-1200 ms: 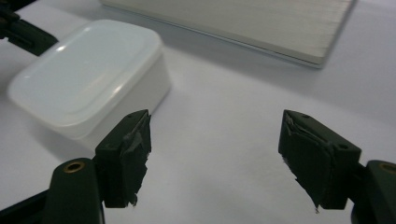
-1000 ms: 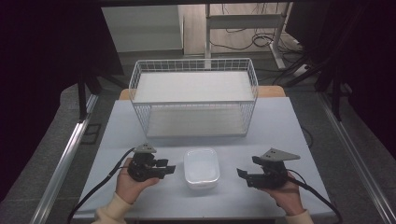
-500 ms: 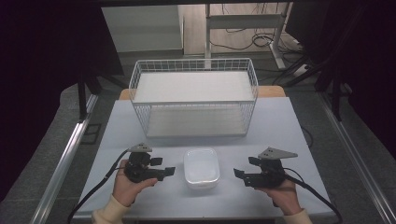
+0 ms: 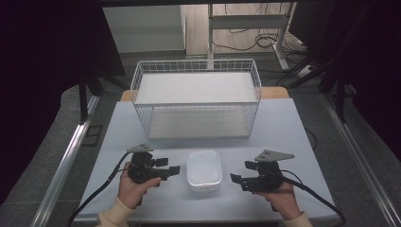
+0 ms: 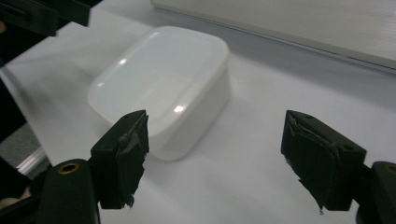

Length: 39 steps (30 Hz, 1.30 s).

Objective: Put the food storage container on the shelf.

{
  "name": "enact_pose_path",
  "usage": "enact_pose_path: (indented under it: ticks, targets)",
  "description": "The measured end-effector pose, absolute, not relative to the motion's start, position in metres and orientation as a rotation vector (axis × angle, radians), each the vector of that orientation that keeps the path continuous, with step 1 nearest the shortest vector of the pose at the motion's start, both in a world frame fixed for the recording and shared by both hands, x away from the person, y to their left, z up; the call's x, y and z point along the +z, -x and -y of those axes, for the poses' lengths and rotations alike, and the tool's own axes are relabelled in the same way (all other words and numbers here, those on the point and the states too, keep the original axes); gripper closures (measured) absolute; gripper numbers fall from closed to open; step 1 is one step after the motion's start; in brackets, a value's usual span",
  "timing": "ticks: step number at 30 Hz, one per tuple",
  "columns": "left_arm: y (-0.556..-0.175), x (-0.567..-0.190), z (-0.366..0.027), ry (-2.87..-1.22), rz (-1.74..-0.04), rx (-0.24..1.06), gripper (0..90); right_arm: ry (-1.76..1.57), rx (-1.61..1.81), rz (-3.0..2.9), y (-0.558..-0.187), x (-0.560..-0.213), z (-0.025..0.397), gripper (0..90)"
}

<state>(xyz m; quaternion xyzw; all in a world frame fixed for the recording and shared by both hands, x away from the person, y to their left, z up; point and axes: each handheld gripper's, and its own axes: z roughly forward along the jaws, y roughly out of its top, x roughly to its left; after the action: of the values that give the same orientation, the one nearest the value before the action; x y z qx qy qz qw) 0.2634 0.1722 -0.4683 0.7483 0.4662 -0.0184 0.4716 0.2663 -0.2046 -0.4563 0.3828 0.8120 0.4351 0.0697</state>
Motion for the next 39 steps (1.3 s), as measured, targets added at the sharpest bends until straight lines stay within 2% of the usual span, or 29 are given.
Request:
enact_pose_path:
  ticks: [5, 17, 39]
  targets:
    - [-0.273, -0.468, -0.172, -1.788, -1.168, -0.107, 29.4, -1.193, 1.337, -2.464, -0.272, -0.454, 0.192, 22.9]
    - [-0.291, -0.472, -0.156, -1.799, -1.192, -0.174, 29.3, -1.319, 1.348, -2.467, -0.302, -0.458, 0.17, 25.9]
    - [-0.299, -0.494, -0.147, -1.804, -1.237, -0.271, 29.6, -1.412, 1.32, -2.479, -0.307, -0.477, 0.16, 31.0]
